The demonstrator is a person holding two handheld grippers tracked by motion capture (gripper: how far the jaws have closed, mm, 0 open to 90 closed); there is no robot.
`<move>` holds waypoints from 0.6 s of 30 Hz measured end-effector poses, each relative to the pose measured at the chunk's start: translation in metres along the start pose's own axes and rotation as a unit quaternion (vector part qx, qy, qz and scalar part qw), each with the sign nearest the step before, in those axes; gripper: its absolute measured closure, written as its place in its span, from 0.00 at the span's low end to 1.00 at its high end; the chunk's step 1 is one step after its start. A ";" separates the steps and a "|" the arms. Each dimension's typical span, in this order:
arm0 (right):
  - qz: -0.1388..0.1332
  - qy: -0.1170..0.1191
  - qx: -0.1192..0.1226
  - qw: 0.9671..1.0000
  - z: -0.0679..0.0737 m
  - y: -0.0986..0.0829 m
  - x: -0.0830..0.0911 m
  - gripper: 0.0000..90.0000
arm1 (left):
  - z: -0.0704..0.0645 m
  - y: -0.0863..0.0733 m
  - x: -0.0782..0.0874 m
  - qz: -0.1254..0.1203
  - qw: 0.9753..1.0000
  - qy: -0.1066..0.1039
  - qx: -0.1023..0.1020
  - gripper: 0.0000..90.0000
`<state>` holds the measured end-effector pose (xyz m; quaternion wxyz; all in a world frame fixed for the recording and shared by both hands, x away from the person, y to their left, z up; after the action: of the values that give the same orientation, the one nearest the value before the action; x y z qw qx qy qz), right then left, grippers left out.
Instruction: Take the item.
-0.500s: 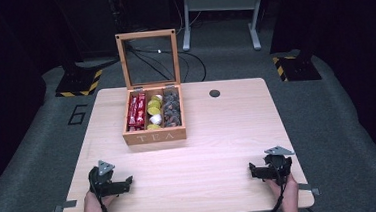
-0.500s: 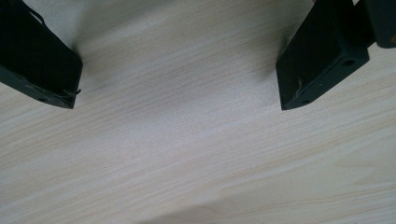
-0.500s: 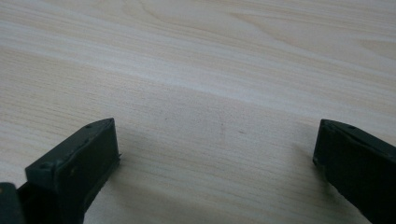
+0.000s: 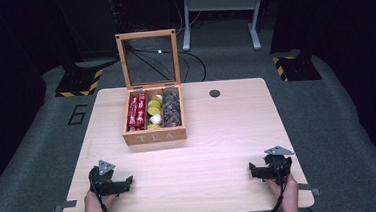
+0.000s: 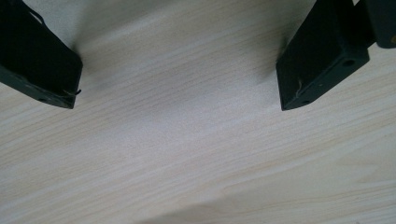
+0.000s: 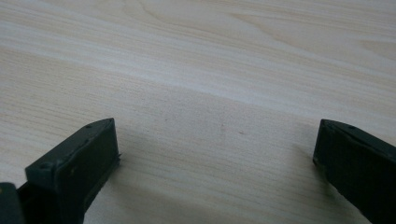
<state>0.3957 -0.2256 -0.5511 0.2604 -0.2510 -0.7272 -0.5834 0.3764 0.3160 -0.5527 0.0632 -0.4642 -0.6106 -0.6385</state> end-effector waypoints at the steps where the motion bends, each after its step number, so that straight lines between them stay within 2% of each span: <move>1: 0.000 0.000 0.000 1.000 0.000 0.000 0.000 0.00 | 0.000 0.000 0.000 -0.002 1.000 0.002 0.000 0.00; 11: 0.000 0.001 0.002 1.000 0.000 0.000 0.000 0.00 | -0.001 0.000 -0.001 -0.005 1.000 0.013 0.010 0.00; 18: -0.001 0.001 0.002 1.000 0.000 0.000 0.000 0.00 | -0.001 0.002 -0.002 -0.001 1.000 -0.001 -0.005 0.00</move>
<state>0.3960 -0.2258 -0.5511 0.2613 -0.2493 -0.7284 -0.5822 0.3781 0.3142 -0.5527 0.0596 -0.4646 -0.6079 -0.6412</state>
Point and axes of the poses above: each handheld gripper's, and its own axes: x roughly backward along the jaws, y roughly out of its top, z roughly to its left, the point moved 3 cm from there along -x, roughly forward along the jaws, and after that the axes turned 15 degrees about -y, right-handed, at the moved point
